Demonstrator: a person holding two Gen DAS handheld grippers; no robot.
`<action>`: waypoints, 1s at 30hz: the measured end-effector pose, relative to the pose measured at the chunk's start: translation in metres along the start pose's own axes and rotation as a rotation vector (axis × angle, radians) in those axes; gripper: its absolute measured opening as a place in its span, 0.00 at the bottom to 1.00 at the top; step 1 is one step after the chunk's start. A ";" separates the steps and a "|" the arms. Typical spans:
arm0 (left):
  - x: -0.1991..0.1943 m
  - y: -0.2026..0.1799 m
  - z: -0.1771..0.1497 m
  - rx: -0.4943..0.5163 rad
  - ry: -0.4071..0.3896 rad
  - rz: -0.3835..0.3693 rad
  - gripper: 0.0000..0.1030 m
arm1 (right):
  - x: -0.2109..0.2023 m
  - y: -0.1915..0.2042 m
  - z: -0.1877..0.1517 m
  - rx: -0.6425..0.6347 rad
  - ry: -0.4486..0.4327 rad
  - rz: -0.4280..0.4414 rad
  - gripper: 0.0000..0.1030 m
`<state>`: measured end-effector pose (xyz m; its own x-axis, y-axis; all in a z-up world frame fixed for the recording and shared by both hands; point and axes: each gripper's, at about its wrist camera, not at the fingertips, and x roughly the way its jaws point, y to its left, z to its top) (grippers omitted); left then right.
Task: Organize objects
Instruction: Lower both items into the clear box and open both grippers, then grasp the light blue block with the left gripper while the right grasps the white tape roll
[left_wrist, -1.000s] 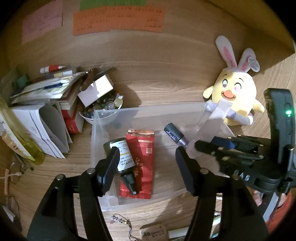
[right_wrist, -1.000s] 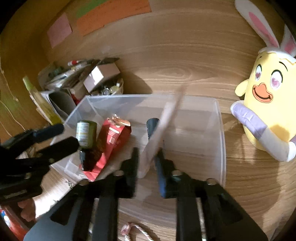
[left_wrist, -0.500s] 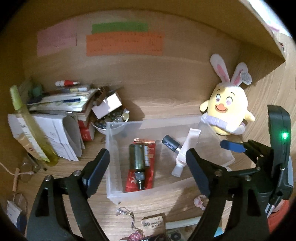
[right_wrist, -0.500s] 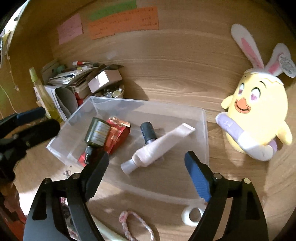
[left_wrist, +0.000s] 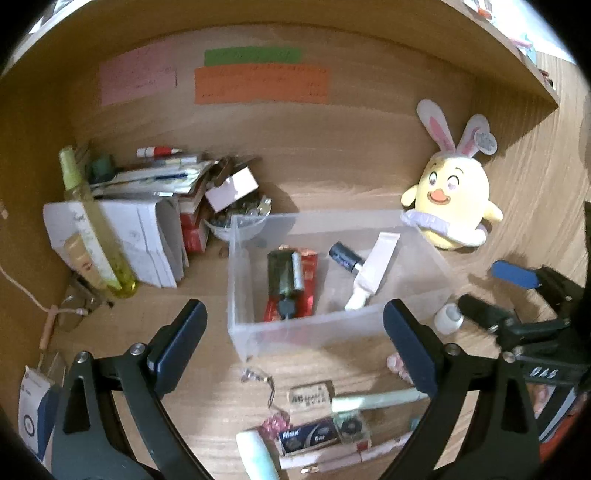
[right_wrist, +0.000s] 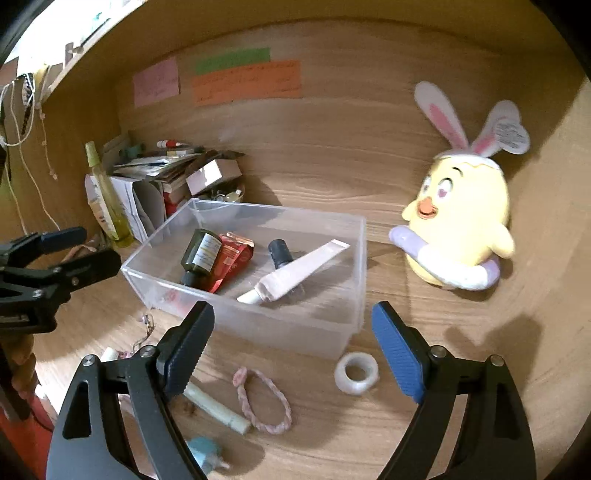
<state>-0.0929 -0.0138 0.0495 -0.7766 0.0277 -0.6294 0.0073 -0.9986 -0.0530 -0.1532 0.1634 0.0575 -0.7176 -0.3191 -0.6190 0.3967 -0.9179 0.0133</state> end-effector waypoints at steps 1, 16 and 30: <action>0.000 0.001 -0.004 0.000 0.007 0.000 0.95 | -0.002 -0.002 -0.002 0.004 -0.003 -0.007 0.83; 0.027 0.014 -0.063 -0.001 0.154 0.023 0.95 | -0.001 -0.042 -0.046 0.114 0.074 -0.072 0.84; 0.013 0.045 -0.110 -0.028 0.261 0.109 0.75 | 0.036 -0.048 -0.058 0.126 0.138 -0.074 0.83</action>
<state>-0.0330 -0.0536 -0.0461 -0.5814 -0.0654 -0.8110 0.1026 -0.9947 0.0066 -0.1647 0.2097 -0.0112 -0.6532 -0.2221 -0.7239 0.2646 -0.9627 0.0566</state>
